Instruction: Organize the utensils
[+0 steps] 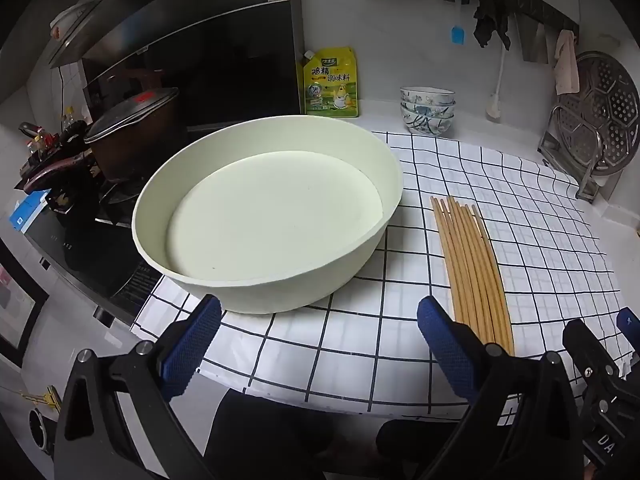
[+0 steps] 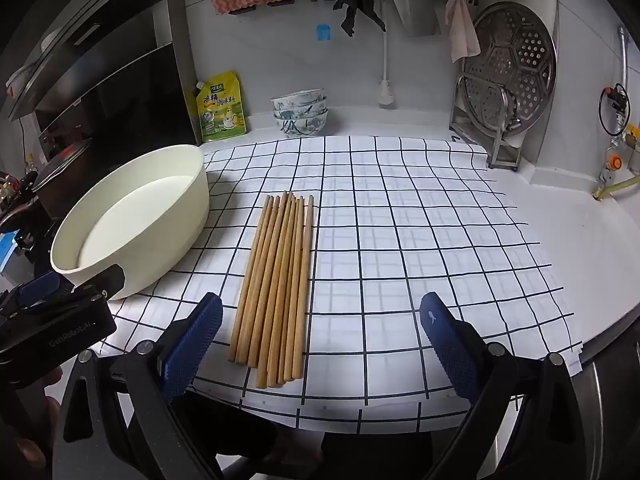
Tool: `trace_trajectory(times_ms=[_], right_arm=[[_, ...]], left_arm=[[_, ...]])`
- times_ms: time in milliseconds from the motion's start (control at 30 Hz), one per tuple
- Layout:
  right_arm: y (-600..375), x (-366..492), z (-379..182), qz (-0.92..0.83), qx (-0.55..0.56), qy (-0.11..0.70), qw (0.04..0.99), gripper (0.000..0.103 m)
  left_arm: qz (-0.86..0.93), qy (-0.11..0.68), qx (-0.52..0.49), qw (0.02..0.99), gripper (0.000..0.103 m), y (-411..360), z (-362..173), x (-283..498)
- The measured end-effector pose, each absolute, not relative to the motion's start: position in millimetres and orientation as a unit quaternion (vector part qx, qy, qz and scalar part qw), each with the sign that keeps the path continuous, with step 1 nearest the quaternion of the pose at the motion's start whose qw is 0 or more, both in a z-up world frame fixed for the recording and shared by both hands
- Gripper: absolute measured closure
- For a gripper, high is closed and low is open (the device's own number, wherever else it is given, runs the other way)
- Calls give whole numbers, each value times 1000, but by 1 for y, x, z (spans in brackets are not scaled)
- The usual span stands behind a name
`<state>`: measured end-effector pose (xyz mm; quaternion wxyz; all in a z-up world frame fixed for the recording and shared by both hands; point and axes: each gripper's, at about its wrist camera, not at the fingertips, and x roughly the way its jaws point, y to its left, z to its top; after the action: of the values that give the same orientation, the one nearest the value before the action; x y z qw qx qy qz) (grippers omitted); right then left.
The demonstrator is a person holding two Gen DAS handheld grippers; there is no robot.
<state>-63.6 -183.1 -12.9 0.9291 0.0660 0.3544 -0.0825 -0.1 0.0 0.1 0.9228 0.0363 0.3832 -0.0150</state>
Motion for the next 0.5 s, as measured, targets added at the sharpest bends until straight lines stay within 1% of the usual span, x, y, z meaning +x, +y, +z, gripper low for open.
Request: trace_trajectory(times_ms=[433,500], right_arm=[[-187,-68,-6,-87,72,354,928,8],[-186,-65,-12,-87,66,353,929,8]], left_arm=[[-18,384,32,922,6,-1,1,-1],[-18,384,31,923,6,-1,1,-1]])
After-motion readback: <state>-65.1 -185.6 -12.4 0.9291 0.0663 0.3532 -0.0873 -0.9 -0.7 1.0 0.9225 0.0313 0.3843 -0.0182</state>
